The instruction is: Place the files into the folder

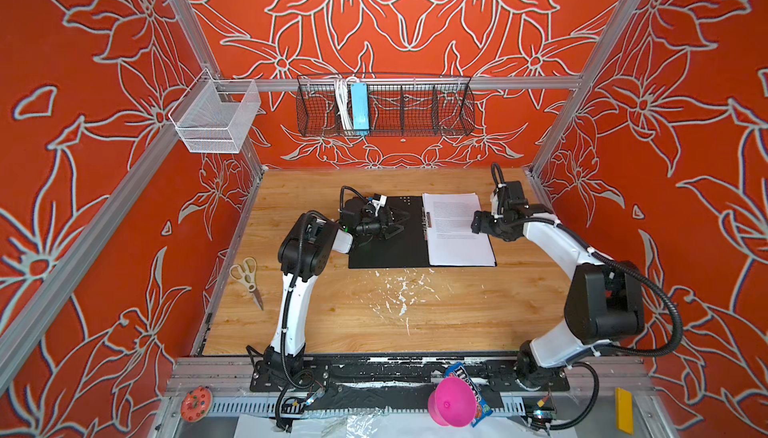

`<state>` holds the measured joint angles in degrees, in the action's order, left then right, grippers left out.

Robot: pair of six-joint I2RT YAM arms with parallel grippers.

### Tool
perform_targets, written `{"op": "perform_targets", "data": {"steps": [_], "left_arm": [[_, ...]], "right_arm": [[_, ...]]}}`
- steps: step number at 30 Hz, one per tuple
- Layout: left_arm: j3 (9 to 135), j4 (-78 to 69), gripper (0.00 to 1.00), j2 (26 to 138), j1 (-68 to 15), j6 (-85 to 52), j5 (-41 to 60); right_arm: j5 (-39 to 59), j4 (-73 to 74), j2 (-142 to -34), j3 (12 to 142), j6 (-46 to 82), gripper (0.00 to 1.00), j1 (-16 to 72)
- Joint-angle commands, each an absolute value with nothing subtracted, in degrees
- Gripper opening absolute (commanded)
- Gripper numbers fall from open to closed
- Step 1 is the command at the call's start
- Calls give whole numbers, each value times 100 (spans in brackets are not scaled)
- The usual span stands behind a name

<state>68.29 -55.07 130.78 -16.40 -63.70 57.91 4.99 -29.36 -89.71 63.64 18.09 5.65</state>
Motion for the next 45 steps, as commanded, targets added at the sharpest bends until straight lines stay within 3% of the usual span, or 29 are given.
{"op": "perform_targets", "data": {"steps": [1,8,20,28,45], "left_arm": [[7309,-4631,98,13004,-1717,-5719,5969],[8750,-1588,97,13194,-1997,-3949,5343],[11995,1102,97,14753,-2074,-3443,4526],[13083,1643,97,15357,-2092,-3427,4661],[13240,1254,97,15570,-2289,-3692,5132]], "right_arm": [[903,-2357,-8708,5839,2087,87,626],[1301,-1698,-8301,5068,2299,87,739],[1624,-951,-7870,4415,2640,85,815],[1721,-609,-7922,4238,2783,85,870],[1918,-533,-7972,4247,2804,90,905]]}}
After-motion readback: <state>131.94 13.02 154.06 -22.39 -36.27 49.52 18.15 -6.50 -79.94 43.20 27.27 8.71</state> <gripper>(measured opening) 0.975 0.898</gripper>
